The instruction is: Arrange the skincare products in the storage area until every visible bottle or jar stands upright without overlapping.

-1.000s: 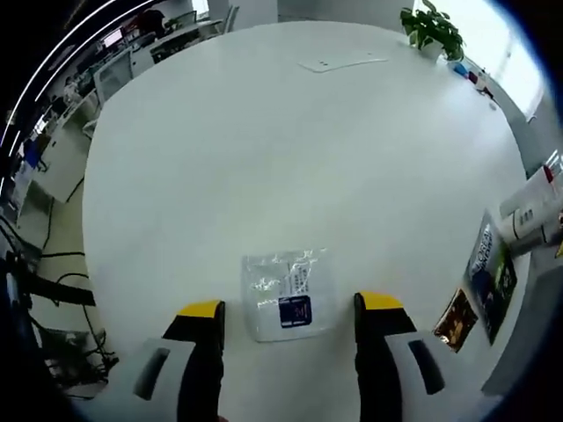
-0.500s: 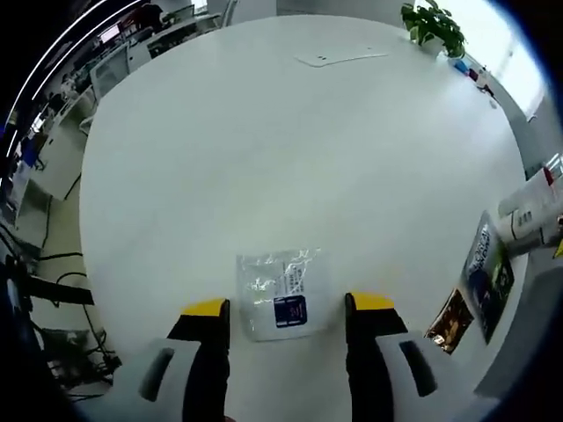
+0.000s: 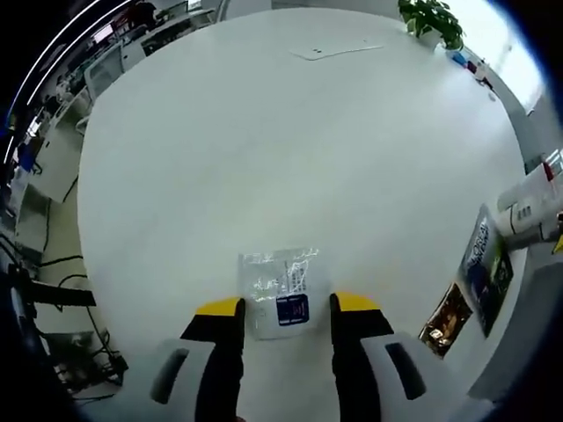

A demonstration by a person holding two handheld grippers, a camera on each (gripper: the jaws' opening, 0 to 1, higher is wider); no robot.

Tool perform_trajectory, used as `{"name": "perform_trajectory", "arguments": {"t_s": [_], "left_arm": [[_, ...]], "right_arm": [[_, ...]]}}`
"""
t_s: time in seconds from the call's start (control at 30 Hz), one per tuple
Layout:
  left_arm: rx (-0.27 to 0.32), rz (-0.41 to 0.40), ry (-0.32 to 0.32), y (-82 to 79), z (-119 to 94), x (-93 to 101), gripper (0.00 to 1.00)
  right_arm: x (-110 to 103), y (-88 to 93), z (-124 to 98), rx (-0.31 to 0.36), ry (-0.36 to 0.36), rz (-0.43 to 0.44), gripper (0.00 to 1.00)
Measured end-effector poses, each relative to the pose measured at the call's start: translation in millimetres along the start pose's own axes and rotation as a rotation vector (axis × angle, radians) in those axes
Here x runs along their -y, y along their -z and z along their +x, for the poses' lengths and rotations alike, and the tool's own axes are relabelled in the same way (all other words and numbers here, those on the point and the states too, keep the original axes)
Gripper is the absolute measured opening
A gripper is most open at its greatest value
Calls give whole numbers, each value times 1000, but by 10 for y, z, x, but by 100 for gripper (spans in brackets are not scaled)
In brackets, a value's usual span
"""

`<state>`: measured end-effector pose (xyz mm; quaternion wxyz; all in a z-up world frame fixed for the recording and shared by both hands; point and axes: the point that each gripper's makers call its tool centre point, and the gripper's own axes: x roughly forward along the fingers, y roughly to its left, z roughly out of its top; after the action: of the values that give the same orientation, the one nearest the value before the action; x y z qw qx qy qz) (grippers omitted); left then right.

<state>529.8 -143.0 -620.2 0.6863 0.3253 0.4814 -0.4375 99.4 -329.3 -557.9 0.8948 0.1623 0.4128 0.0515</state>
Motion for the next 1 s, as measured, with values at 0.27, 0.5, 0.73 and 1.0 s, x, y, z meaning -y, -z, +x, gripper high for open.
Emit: {"name": "perform_trajectory", "arguments": {"t_s": [0.27,0.5,0.73,1.0], "left_arm": [[15,33,12,-62,-101,-23,36],[38,81,2,-61,-340,131,36],[44,132,-4,-29,-495,294,36],[37,280,36,56,-620,605,36]], "right_arm": [[-12,0,5,-1,-6,-9,91],[-38,-17,-1,7,-12,-23,91],[-69,-17,5,8,-26,-39,91],[-100,-17,7,9,-38,-50,91]]}}
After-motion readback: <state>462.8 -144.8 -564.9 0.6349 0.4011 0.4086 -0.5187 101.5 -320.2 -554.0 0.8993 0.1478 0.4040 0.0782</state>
